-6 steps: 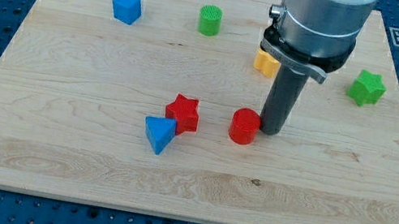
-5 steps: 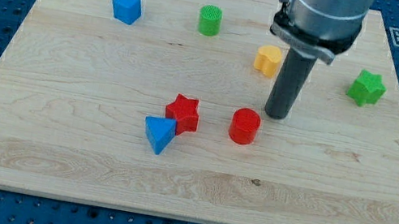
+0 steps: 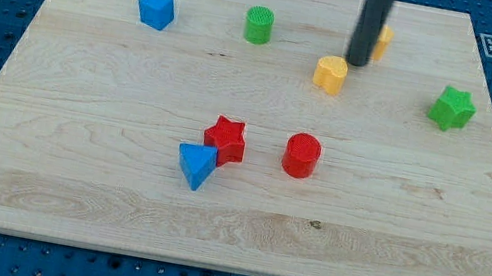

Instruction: Push the yellow heart to the bottom right side of the red circle

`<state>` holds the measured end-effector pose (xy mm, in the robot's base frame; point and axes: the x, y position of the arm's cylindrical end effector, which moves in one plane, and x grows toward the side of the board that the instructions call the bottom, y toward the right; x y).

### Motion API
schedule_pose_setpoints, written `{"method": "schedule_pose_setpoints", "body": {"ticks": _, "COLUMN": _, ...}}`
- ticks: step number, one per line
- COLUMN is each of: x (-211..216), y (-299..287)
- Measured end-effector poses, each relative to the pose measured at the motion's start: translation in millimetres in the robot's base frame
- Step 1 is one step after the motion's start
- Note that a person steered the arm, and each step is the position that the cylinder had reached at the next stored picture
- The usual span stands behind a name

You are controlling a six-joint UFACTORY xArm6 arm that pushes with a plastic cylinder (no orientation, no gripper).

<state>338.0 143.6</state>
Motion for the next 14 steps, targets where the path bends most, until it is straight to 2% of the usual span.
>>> {"method": "schedule_pose_setpoints", "body": {"ticks": 1, "x": 50.7, "y": 15.3}}
{"method": "schedule_pose_setpoints", "body": {"ticks": 2, "x": 50.2, "y": 15.4}}
{"method": "schedule_pose_setpoints", "body": {"ticks": 3, "x": 7.2, "y": 5.1}}
{"method": "schedule_pose_setpoints", "body": {"ticks": 4, "x": -18.5, "y": -25.7}}
{"method": "schedule_pose_setpoints", "body": {"ticks": 5, "x": -7.9, "y": -63.7}}
{"method": "schedule_pose_setpoints", "body": {"ticks": 7, "x": 80.6, "y": -58.2}}
{"method": "schedule_pose_setpoints", "body": {"ticks": 9, "x": 83.9, "y": -56.6}}
{"method": "schedule_pose_setpoints", "body": {"ticks": 10, "x": 91.6, "y": -30.2}}
{"method": "schedule_pose_setpoints", "body": {"ticks": 11, "x": 126.1, "y": -20.4}}
{"method": "schedule_pose_setpoints", "body": {"ticks": 12, "x": 130.8, "y": -20.4}}
{"method": "schedule_pose_setpoints", "body": {"ticks": 13, "x": 115.7, "y": -8.2}}
{"method": "schedule_pose_setpoints", "body": {"ticks": 14, "x": 130.2, "y": 12.3}}
